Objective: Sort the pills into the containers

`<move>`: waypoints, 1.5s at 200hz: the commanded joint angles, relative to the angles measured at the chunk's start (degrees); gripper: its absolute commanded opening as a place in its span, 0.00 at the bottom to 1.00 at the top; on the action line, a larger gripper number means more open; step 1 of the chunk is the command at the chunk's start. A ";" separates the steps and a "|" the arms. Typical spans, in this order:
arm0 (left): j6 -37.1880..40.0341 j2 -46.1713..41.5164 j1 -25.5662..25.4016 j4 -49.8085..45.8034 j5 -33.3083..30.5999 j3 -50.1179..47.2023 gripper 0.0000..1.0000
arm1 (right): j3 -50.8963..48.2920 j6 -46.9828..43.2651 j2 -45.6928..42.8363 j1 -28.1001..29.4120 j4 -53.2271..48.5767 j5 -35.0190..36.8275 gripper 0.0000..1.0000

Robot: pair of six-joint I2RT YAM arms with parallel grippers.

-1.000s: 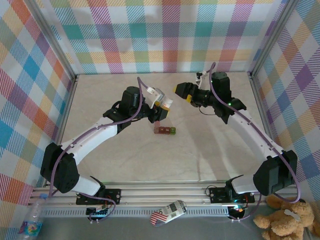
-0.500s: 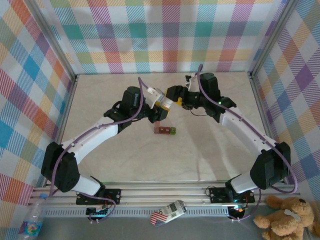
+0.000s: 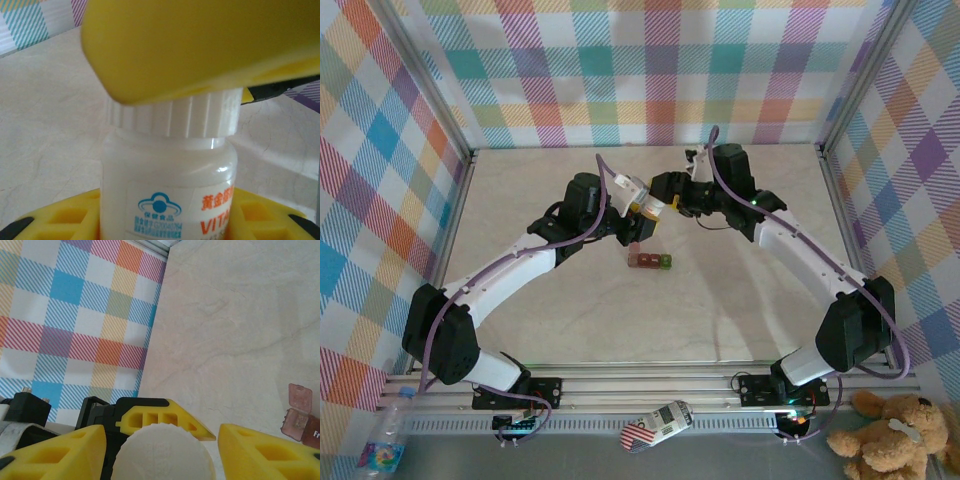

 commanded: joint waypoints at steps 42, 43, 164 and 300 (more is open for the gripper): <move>-0.01 0.27 -0.17 0.87 0.93 2.01 0.00 | -0.23 -4.21 -0.78 0.42 -0.45 -2.45 0.49; -0.03 0.23 -0.17 0.89 0.94 2.01 0.00 | -0.26 -4.37 -0.83 0.38 -0.41 -2.45 0.49; -2.21 -2.53 0.08 1.39 5.09 1.65 0.00 | -1.37 -21.15 1.23 -3.61 5.95 -22.09 0.47; -0.14 -0.87 0.18 1.56 -1.26 1.17 0.00 | 0.26 -5.00 -4.99 -3.70 -3.52 -0.65 0.71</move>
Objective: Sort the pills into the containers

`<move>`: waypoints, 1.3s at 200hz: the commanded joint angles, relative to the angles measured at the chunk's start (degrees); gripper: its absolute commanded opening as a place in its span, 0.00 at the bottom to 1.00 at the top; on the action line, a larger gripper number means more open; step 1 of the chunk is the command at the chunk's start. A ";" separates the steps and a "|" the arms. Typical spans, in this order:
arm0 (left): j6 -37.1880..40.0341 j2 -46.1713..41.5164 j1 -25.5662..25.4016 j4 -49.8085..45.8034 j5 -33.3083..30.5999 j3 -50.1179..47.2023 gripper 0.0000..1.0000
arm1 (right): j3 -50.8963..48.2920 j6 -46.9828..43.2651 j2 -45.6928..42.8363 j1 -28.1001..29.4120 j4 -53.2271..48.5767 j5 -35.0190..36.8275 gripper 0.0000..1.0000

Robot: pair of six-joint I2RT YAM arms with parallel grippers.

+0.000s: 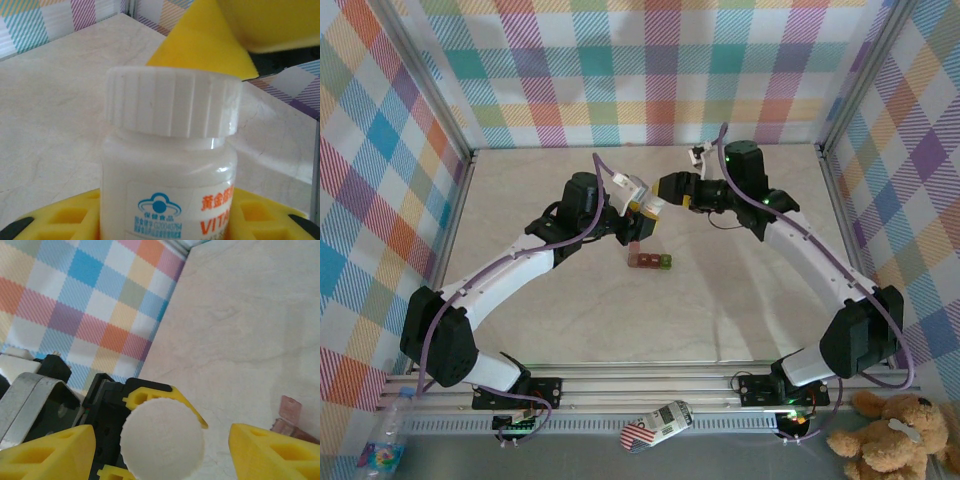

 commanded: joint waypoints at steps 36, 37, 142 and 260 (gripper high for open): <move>1.03 0.36 0.18 1.47 -0.92 1.19 0.00 | 0.52 7.63 -2.17 0.37 -0.57 4.74 0.71; 0.98 0.36 0.18 1.52 -0.91 1.19 0.00 | 0.53 7.66 -2.17 0.40 -0.51 4.70 0.71; 0.58 0.80 0.22 1.92 -0.25 1.49 0.00 | 3.53 7.61 2.13 4.40 -1.55 7.57 0.70; -0.28 0.95 0.20 2.47 0.88 1.81 0.00 | 0.37 0.87 1.09 4.37 2.56 4.58 0.39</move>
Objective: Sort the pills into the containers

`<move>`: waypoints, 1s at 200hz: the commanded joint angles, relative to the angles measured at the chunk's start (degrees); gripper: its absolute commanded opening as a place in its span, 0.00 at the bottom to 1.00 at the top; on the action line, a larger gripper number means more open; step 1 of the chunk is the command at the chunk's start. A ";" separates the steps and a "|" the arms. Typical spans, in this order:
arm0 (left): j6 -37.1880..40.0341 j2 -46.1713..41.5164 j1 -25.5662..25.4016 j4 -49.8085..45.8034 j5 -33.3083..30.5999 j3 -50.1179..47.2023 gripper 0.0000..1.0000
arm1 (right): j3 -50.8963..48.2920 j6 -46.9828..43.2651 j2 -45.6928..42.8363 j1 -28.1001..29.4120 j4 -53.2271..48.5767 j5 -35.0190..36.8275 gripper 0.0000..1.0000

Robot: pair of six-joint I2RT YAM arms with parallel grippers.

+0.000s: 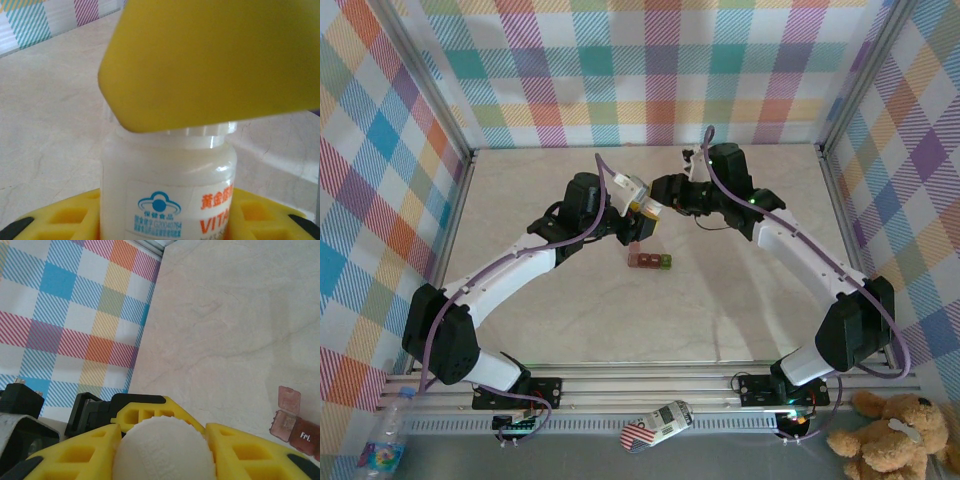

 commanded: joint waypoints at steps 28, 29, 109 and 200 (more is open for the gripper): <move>-1.45 -0.34 0.14 3.40 2.35 1.28 0.00 | -3.78 -9.93 -1.75 -1.70 8.01 -11.32 0.38; -1.48 -0.43 0.14 3.46 2.39 1.19 0.00 | -3.81 -10.22 -1.74 -1.71 8.10 -11.69 0.38; -2.83 -1.74 0.23 4.11 3.92 0.32 0.00 | -0.92 -23.18 -0.96 -1.98 2.39 -20.67 0.36; -2.90 -1.57 0.32 4.10 3.31 0.31 0.00 | -2.08 -21.34 -1.12 -1.95 3.14 -17.76 0.36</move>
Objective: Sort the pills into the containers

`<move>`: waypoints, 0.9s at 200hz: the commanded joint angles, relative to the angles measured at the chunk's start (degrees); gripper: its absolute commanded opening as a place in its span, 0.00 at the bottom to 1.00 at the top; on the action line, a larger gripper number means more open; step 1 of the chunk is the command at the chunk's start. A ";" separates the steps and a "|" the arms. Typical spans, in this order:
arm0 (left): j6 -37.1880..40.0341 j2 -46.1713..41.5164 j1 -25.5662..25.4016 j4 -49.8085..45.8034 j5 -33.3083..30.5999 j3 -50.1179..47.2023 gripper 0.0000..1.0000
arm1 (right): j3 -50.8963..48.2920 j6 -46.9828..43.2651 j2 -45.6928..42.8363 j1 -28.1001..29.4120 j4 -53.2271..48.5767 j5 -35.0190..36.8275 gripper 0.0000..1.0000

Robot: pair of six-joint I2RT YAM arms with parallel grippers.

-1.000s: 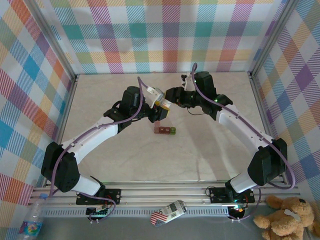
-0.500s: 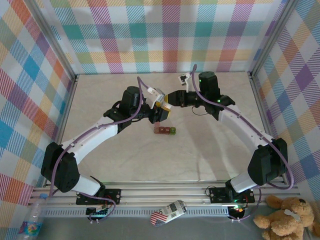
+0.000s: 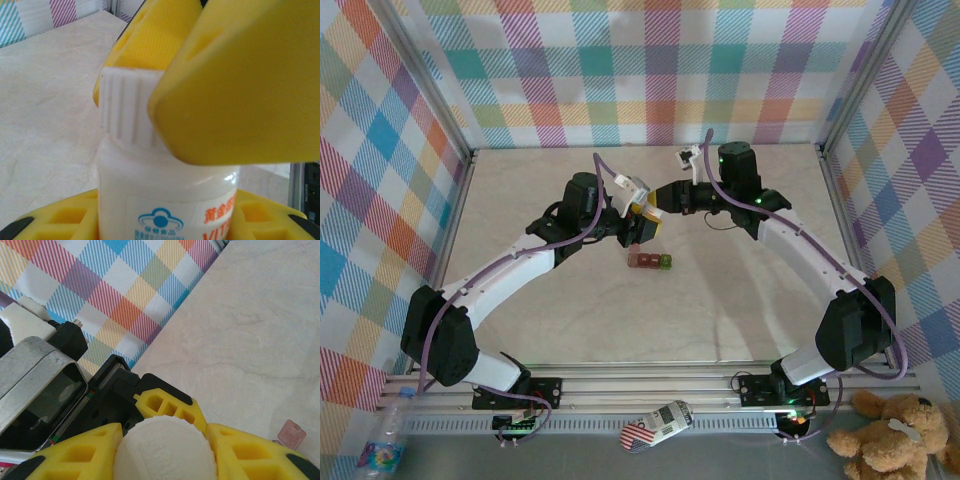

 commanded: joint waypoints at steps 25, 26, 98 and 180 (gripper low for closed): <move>-1.58 -1.11 0.32 3.96 -1.70 0.25 0.00 | -0.06 -0.01 -0.96 1.42 -0.79 -0.24 0.36; -1.56 -1.07 0.32 3.99 -1.71 0.20 0.00 | -0.07 0.10 -0.95 1.41 -0.80 -0.09 0.36; -1.45 -0.91 0.32 3.69 -2.16 0.33 0.00 | -1.20 5.39 -1.47 1.29 2.23 1.82 0.39; -1.45 -0.71 0.35 3.67 -2.06 0.77 0.00 | -1.22 5.48 -1.38 1.41 1.74 2.17 0.38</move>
